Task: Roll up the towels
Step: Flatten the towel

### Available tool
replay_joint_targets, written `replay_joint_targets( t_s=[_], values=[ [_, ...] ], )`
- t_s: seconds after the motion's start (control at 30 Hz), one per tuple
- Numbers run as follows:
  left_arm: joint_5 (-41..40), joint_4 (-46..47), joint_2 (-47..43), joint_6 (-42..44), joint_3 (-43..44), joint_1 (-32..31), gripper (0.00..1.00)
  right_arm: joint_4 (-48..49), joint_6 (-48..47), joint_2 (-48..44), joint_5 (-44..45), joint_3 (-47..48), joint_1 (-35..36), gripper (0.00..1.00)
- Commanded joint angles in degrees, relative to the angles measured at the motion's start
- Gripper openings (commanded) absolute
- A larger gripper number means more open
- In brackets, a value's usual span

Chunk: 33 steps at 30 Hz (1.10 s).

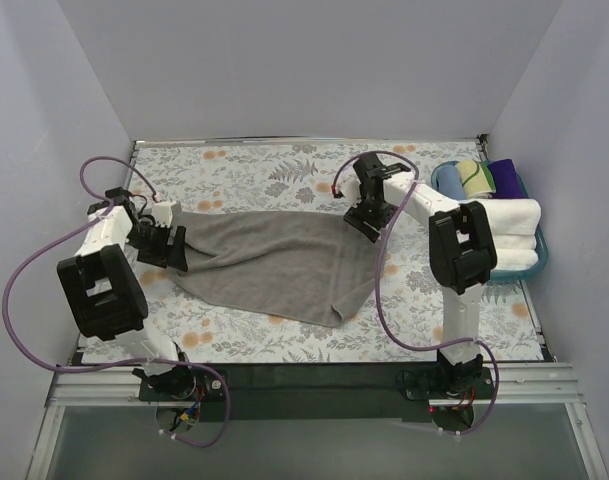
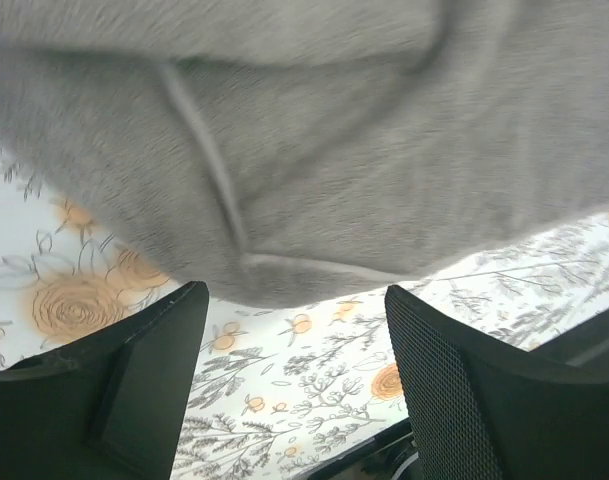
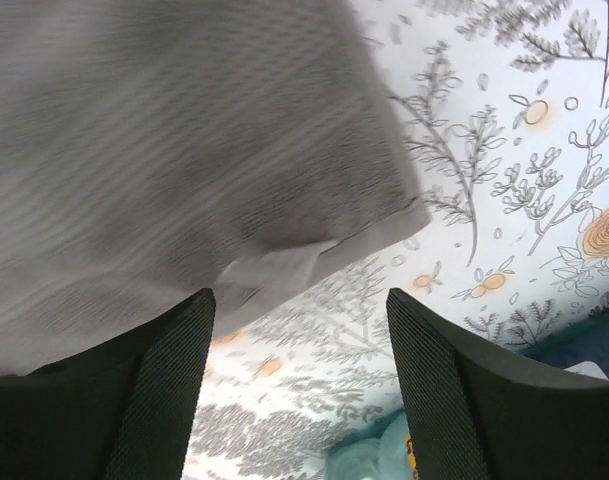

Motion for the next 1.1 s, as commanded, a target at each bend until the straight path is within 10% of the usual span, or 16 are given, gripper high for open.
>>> replay_joint_targets(
  t_s=[0.0,0.7,0.93,1.07],
  values=[
    [13.6,-4.8,-9.6,7.8,3.5,-0.6,0.67,-6.6,-1.2,-9.9,-13.7,0.9,2.4,0.62],
    [-5.9,9.8,-3.4,-1.4,0.2,-8.1,0.62,-9.7,1.4,-12.0,-15.5,-19.4,16.8,0.41],
    [-11.6,12.4,2.2,-3.1,-3.7,-8.0,0.24,-12.7,-4.7,-20.4,-13.0,-26.0,16.6,0.02],
    [-13.3,12.5,1.6,-3.4,-3.5,-8.0,0.11,-14.7,-12.3,-27.2,-8.6,-32.5,16.4,0.01]
  ],
)
